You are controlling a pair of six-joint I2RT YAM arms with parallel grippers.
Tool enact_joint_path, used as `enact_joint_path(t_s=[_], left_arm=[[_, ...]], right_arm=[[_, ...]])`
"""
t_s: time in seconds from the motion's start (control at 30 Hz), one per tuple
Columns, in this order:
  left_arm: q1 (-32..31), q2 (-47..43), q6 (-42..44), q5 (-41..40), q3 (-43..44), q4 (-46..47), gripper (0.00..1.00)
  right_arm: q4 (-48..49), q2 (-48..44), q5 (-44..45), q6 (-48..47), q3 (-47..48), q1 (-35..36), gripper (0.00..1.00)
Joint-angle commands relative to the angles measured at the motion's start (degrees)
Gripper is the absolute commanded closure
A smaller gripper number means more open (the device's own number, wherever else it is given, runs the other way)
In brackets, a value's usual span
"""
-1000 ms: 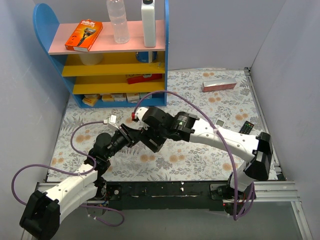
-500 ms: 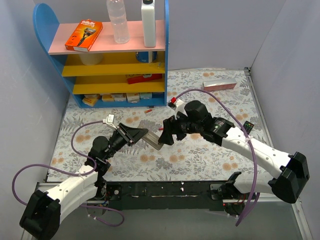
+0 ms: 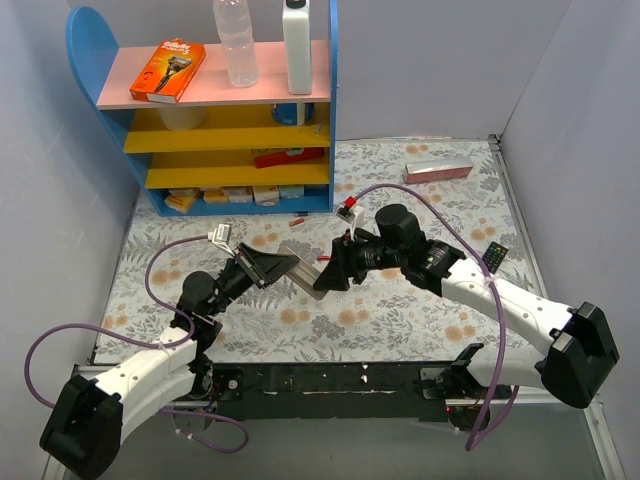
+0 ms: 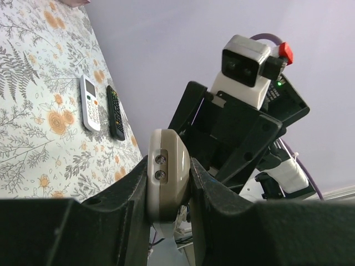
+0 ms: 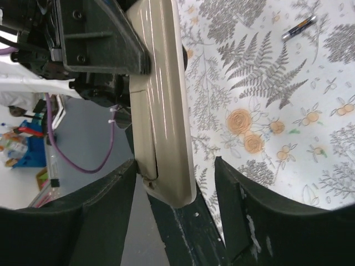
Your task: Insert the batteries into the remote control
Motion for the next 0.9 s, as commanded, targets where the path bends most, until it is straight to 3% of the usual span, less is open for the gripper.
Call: enact_joint_path(t_s=[0.0,0.13,0.27,0.4,0.53,0.6,0.8,0.87], left_arm=[[0.3,-1.2,0.1,0.9,2.5,3.0,1.00],[0.3,-0.9,0.2,1.8,2.8,4.0,1.00],[0.4,-0.8,0.7,3.1,3.2,4.4,1.00],[0.4,-0.8,2.2,4.4,4.1,3.5,1.00],[0.4,-0.5,3.5,5.5,4.6,3.1,1.00],[0.4,-0.3,4.2,6.2,5.0,2.9,1.00],[0.3,1.0,6.6,8.6,7.1,2.2,1.00],[0.3,1.1,7.2,9.2,7.6,1.2,1.00]], right_arm=[[6.0,0.0,-5.4,2.1,-1.9,-0.2,0.40],[7.1,0.4,-5.9,2.3,-2.6,-0.3,0.66],[7.8,0.4,-6.9,2.6,-2.0,-0.3,0.74],[8.0,0.9,-8.0,2.9,-0.6,-0.3,0.70],[8.9,1.0,-8.3,3.3,1.0,-0.3,0.44],[9.6,1.4,-8.8,3.7,2.0,-0.2,0.40],[13.5,3.1,-10.6,6.4,2.6,-0.3,0.40],[14.6,3.3,-11.2,6.7,2.7,-0.3,0.50]])
